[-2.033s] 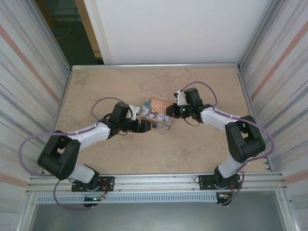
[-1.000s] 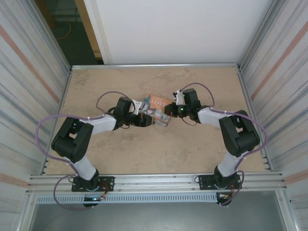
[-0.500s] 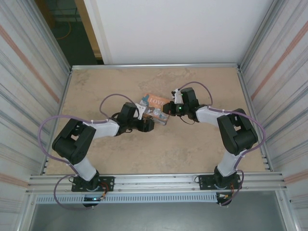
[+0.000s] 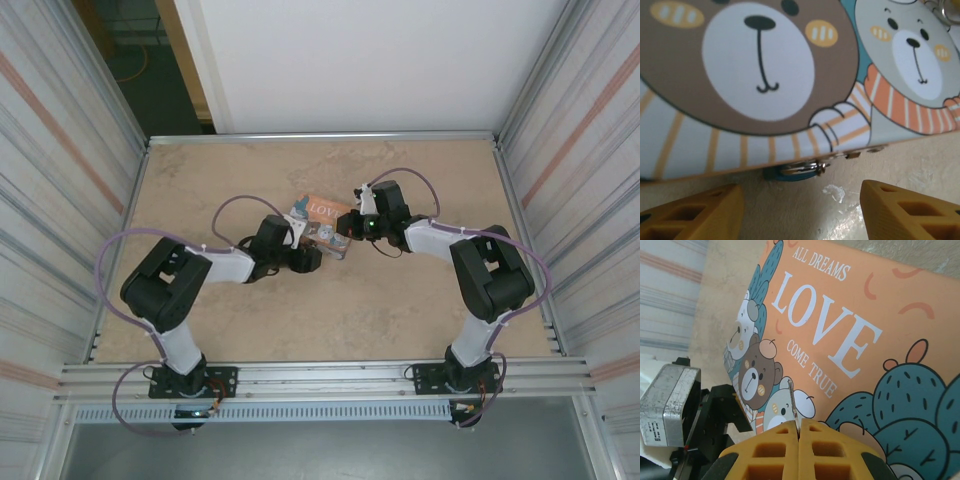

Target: Unlock the padlock with the key

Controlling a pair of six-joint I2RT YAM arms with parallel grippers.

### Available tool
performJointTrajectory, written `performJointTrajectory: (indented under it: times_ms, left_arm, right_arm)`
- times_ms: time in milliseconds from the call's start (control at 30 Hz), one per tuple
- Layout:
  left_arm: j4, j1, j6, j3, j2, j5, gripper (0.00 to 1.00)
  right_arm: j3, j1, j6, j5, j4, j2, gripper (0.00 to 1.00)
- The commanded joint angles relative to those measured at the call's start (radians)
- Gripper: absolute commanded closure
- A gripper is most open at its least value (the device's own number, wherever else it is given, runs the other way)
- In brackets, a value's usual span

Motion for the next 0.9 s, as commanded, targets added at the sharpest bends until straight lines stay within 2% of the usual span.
performJointTrajectory:
  times_ms: [0,433,700,867]
  left_arm:
    - [0.023,-0.003,0.013,0.038,0.029,0.007,0.37]
    - [0.041,-0.005,-0.013,0.073,0.089,0.016,0.47]
    - [0.014,-0.018,-0.043,0.096,0.107,-0.031,0.54]
    - [0.002,-0.031,-0.039,0.107,0.105,-0.052,0.56]
  right_arm:
    - [0.004,0.015,-0.011,0.044,-0.087,0.049,1.00]
    - [0.012,0.018,-0.014,0.048,-0.102,0.053,1.00]
    - [0.013,0.024,-0.015,0.051,-0.102,0.051,1.00]
    - [0.013,0.026,-0.016,0.052,-0.102,0.051,1.00]
